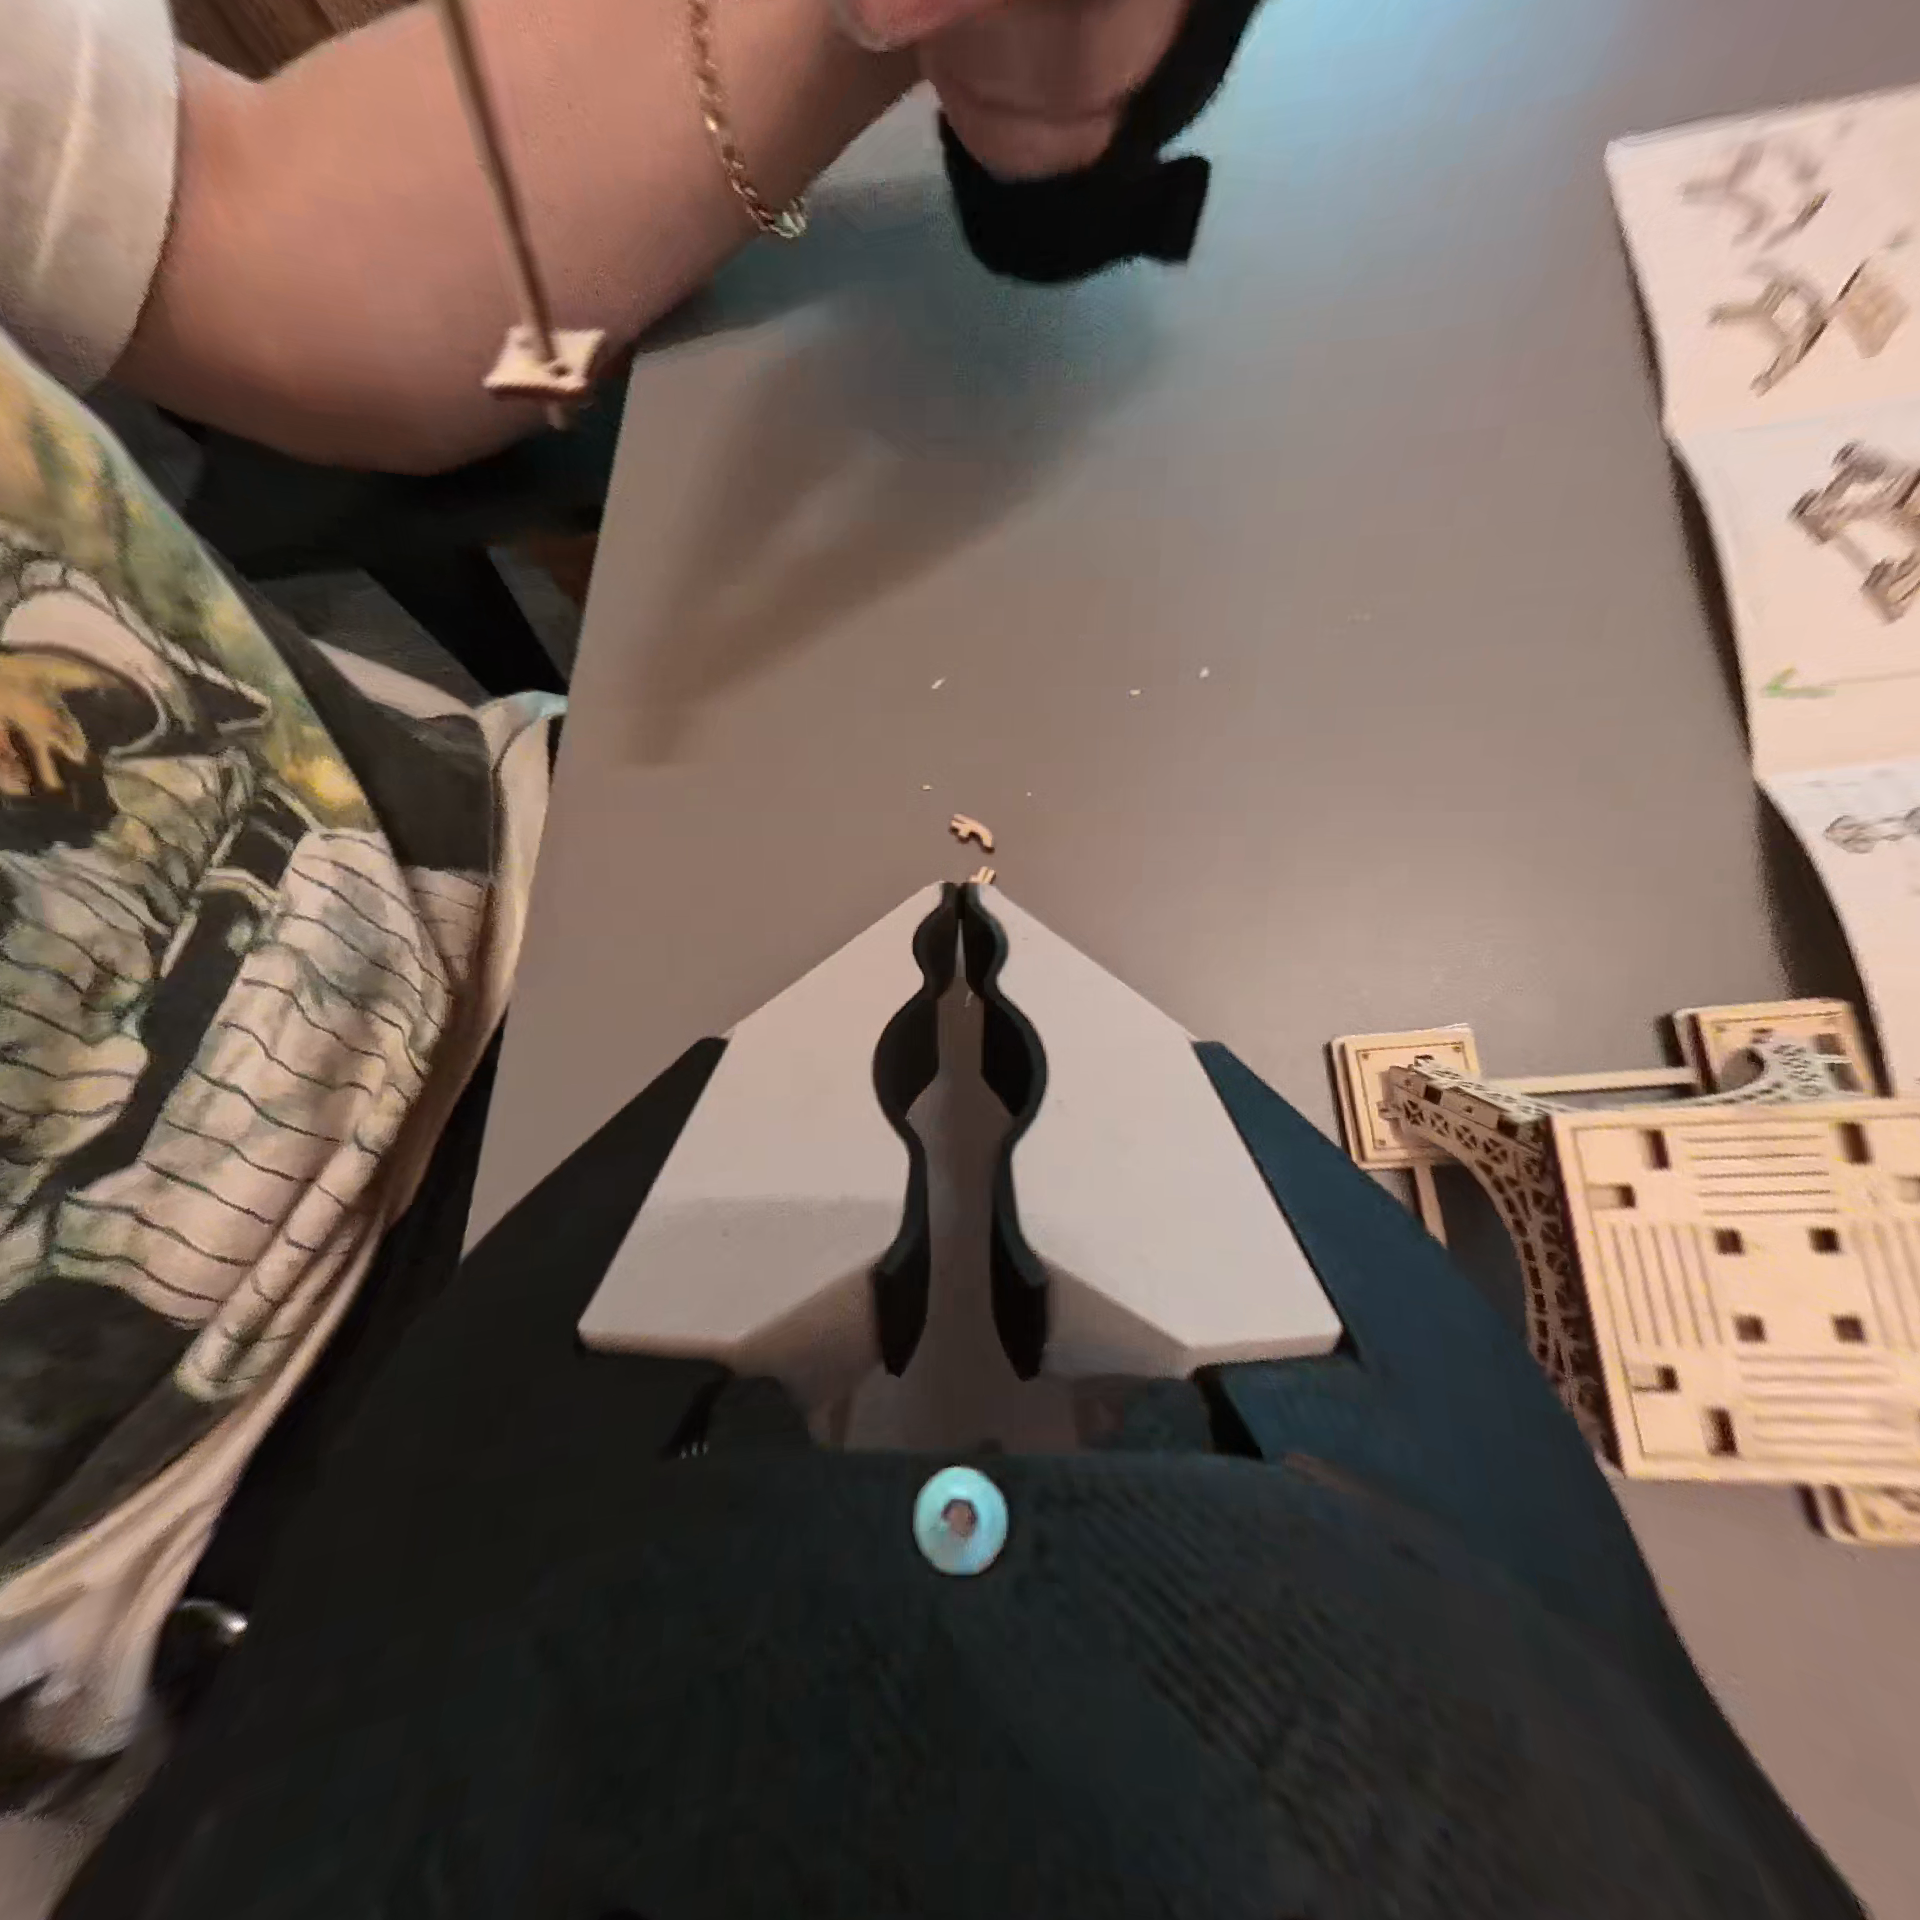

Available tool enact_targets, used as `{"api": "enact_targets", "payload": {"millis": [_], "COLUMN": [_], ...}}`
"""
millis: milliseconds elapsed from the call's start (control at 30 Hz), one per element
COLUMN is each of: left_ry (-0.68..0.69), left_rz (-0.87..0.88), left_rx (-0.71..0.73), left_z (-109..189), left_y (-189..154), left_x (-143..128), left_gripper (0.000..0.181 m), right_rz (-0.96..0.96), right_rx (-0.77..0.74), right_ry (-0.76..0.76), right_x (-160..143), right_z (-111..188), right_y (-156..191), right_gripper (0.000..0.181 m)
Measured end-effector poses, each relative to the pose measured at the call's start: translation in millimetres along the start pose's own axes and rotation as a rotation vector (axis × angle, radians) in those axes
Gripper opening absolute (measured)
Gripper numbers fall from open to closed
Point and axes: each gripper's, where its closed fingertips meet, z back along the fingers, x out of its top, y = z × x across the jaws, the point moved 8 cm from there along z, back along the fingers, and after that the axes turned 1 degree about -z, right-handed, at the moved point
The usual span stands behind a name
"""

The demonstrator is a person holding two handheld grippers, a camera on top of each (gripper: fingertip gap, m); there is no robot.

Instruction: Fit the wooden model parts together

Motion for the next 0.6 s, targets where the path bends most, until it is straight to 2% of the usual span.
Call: {"api": "enact_targets", "payload": {"millis": [100, 233, 600], "left_ry": [-0.009, -0.017, -0.027], "left_rz": [0.006, 0.000, -0.013], "left_rx": [0.003, 0.024, 0.038], "left_z": [2.4, 6.7, 9.5], "left_y": [0.8, 0.2, -0.7], "left_x": [-1.5, -0.7, 0.9], "left_gripper": [0.000, 0.000, 0.000], "right_rz": [-0.087, -0.120, -0.124], "right_rx": [0.021, -0.001, -0.061], "right_ry": [0.097, 0.121, 0.154], "right_x": [-1.6, -3.3, -0.3], "right_z": [-12.7, -21.5, -25.2], "right_y": [-7.4, -7.0, -2.1], "right_gripper": [0.000, 0.008, 0.009]}}
